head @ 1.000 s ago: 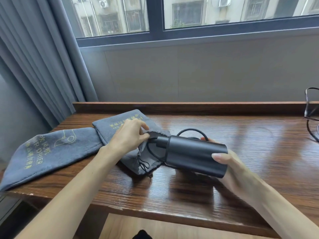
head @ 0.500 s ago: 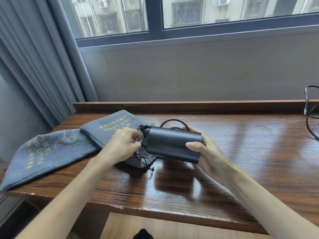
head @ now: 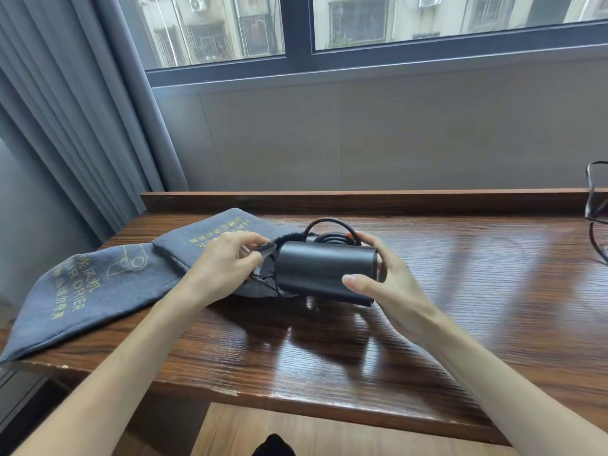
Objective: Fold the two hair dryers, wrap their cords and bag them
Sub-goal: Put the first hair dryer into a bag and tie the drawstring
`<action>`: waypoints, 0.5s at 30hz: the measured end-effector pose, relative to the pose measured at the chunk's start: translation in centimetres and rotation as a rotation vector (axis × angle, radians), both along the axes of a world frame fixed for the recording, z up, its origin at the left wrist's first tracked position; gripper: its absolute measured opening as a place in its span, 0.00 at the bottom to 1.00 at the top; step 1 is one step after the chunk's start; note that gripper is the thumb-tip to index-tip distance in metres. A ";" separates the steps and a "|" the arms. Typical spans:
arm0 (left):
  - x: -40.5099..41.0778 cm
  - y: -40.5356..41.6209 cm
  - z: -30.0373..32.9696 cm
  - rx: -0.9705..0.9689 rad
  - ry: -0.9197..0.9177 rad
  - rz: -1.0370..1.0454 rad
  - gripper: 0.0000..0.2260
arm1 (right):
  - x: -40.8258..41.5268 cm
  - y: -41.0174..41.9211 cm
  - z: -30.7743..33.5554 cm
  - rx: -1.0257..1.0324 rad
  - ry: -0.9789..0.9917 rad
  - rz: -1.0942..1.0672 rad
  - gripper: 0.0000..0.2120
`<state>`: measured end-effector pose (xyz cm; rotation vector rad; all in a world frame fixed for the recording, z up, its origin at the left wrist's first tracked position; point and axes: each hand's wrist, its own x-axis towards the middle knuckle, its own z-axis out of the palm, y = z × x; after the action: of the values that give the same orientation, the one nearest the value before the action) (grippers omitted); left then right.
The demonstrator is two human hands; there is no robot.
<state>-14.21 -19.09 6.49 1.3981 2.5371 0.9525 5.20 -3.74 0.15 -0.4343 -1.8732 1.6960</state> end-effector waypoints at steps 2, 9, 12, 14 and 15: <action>0.2 0.1 0.1 0.032 -0.045 -0.043 0.15 | -0.2 0.0 0.1 0.104 -0.009 -0.059 0.34; 1.0 0.8 -0.4 0.051 -0.127 -0.131 0.16 | -1.7 -0.3 -0.8 0.299 -0.047 -0.185 0.36; 0.8 1.6 -0.9 0.059 -0.099 -0.033 0.12 | -1.9 -1.0 -1.0 0.455 -0.068 -0.140 0.35; 0.8 2.4 -1.0 0.075 -0.075 0.043 0.11 | -2.0 -1.3 -1.1 0.537 -0.080 -0.096 0.37; 0.7 2.8 -1.0 0.079 -0.057 0.074 0.11 | -2.1 -1.3 -1.1 0.554 -0.083 -0.084 0.37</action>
<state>-13.47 -16.25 5.47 1.2846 2.5525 1.0996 3.09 -5.03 -1.00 -0.3508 -2.2406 1.0514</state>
